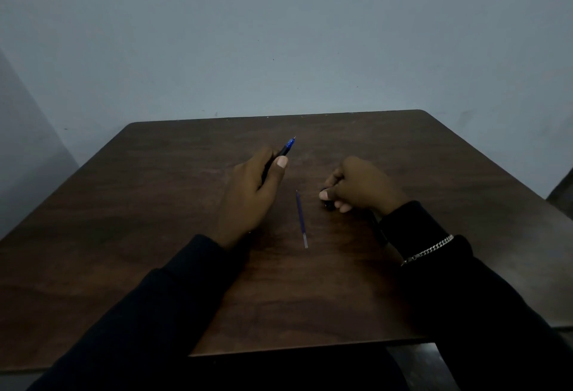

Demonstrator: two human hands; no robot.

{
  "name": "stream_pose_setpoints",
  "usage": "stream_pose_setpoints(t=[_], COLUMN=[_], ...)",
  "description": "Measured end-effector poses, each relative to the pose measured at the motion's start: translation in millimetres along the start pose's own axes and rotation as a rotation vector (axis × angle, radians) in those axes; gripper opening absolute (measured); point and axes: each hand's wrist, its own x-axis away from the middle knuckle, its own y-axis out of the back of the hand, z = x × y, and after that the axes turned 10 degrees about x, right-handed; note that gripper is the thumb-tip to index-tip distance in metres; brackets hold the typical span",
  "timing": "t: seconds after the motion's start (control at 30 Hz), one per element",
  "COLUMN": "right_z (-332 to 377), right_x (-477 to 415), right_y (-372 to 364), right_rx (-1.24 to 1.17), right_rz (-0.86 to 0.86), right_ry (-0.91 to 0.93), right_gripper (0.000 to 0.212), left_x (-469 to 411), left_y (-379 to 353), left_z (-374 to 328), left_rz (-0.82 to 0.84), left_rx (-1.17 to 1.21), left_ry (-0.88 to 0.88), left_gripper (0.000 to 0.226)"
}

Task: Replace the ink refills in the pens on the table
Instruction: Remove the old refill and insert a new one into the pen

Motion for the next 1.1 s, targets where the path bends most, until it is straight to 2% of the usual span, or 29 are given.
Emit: stream_pose_setpoints(t=[0.3, 0.57, 0.63, 0.7, 0.77, 0.87, 0.97, 1.1], right_z=[4, 5, 7, 9, 13, 18, 21, 19], right_x=[1, 5, 8, 12, 17, 19, 23, 25], right_y=[1, 2, 2, 2, 5, 9, 6, 4], right_rx=[-0.036, -0.052, -0.056, -0.081, -0.231, -0.452, -0.325, -0.247], right_rz=[0.023, -0.024, -0.097, -0.264, -0.366, -0.311, -0.243, -0.218], right_ry=[-0.054, -0.034, 0.015, 0.131, 0.239, 0.327, 0.395, 0.439], right_gripper=[0.022, 0.024, 0.026, 0.032, 0.038, 0.047, 0.051, 0.050], left_x=[0, -2, -2, 0, 1, 0, 0, -1], left_y=[1, 3, 4, 5, 4, 3, 4, 4], left_z=[0, 9, 10, 8, 5, 3, 3, 6], left_rz=[0.001, -0.038, -0.027, 0.015, 0.059, 0.145, 0.190, 0.177], left_rx=[0.023, 0.093, 0.114, 0.087, 0.018, -0.108, -0.218, -0.246], left_ry=[0.036, 0.061, 0.075, 0.074, 0.042, -0.042, -0.128, -0.180], left_gripper=[0.036, 0.032, 0.031, 0.033, 0.040, 0.034, 0.024, 0.019])
